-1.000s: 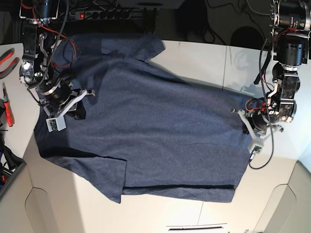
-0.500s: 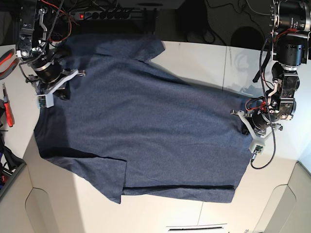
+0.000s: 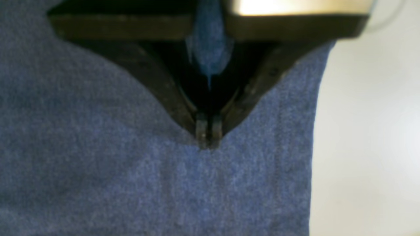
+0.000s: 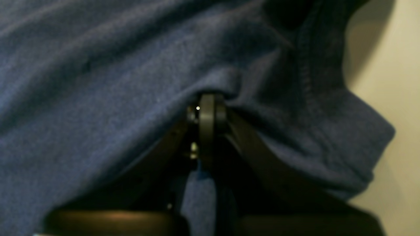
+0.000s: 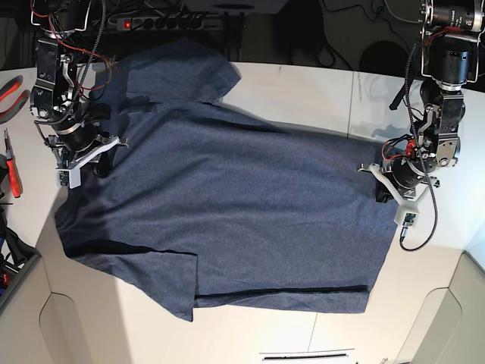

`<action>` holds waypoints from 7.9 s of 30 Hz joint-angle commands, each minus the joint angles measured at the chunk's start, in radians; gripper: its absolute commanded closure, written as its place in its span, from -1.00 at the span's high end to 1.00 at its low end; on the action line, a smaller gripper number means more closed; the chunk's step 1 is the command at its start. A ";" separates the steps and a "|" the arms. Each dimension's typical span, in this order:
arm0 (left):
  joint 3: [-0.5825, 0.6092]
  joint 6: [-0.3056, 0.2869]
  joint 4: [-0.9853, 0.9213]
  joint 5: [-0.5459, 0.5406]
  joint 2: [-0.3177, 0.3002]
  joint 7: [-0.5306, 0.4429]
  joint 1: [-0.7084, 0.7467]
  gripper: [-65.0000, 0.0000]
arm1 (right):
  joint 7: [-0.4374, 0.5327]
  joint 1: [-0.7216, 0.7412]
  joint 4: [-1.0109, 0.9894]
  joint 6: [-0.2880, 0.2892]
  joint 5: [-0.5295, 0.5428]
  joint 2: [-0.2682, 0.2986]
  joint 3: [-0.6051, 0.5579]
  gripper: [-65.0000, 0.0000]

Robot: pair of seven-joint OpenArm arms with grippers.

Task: Layout the t-shirt on the table in an organized manner, then fold the t-shirt properly
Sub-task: 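Grasp the shirt shoulder edges with both grippers, then stretch the shirt between both grippers, pulling them apart, then release the shirt with the right gripper and raise it away, then grasp the shirt corners with both grippers at the shirt's side edges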

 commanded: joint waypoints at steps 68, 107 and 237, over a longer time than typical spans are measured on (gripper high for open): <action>-0.202 0.069 0.383 0.009 -0.006 0.088 0.119 -0.58 | -0.449 -0.001 0.676 -0.103 0.116 0.006 0.075 -0.19; -0.202 0.064 0.382 -0.053 0.056 0.064 0.177 -0.58 | -0.490 -0.409 0.686 0.155 0.690 0.048 0.480 -0.32; -0.442 -0.071 0.225 -0.635 0.108 0.225 0.296 -0.39 | -0.478 -0.264 0.142 0.174 0.664 -0.069 0.479 -1.00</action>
